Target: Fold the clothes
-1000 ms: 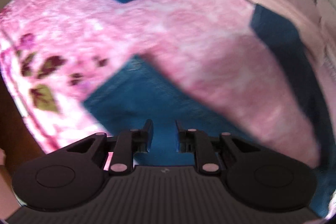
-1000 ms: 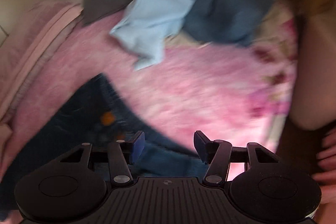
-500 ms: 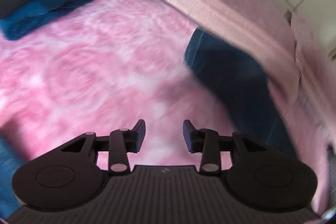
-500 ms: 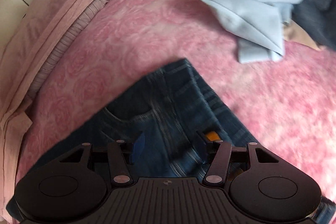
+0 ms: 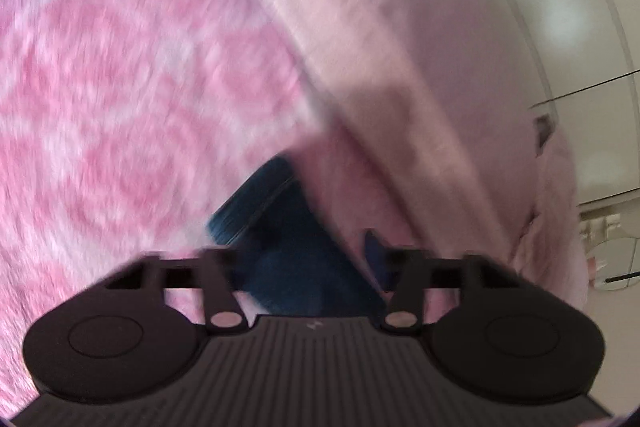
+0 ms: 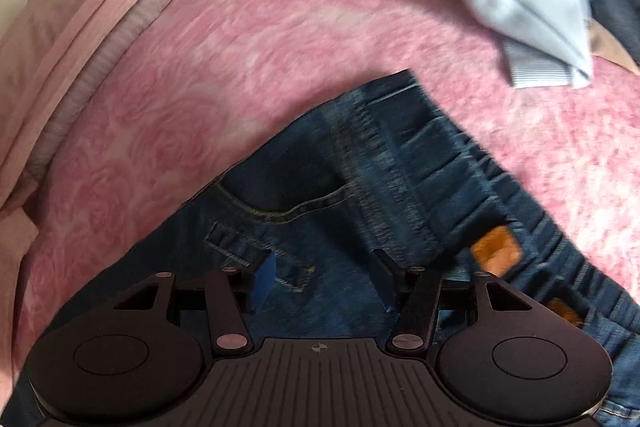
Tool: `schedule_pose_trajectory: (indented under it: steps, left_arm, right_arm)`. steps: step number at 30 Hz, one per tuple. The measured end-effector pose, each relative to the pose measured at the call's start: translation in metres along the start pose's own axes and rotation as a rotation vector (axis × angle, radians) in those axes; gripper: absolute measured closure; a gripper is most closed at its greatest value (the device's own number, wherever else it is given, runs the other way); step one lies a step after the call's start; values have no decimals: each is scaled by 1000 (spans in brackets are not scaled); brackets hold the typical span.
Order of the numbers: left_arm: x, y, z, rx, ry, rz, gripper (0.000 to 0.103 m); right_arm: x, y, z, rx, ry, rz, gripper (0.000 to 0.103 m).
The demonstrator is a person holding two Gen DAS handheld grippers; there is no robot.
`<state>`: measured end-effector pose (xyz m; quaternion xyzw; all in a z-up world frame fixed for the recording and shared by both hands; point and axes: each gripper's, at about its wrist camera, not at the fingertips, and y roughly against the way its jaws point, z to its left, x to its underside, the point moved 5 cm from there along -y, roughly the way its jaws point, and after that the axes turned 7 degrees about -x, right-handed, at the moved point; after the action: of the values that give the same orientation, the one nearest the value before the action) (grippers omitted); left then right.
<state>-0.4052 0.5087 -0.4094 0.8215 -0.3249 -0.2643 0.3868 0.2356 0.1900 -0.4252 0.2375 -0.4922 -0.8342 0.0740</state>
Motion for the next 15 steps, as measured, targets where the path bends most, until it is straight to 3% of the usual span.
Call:
schedule_pose_trajectory:
  steps: [4, 9, 11, 13, 15]
  left_arm:
    - [15, 53, 7, -1, -87, -81, 103]
    - [-1, 160, -50, 47, -218, -248, 103]
    - [-21, 161, -82, 11, -269, -286, 100]
    - [-38, 135, -110, -57, -365, -327, 85]
    - [-47, 101, -122, -170, -433, -375, 76]
  right_arm:
    - [0, -5, 5, 13, 44, 0, 47]
    - [-6, -6, 1, 19, 28, -3, 47]
    - [-7, -7, 2, 12, 17, -3, 47]
    - [-4, -9, 6, -1, 16, -5, 47]
    - [0, -9, 10, -18, 27, 2, 47]
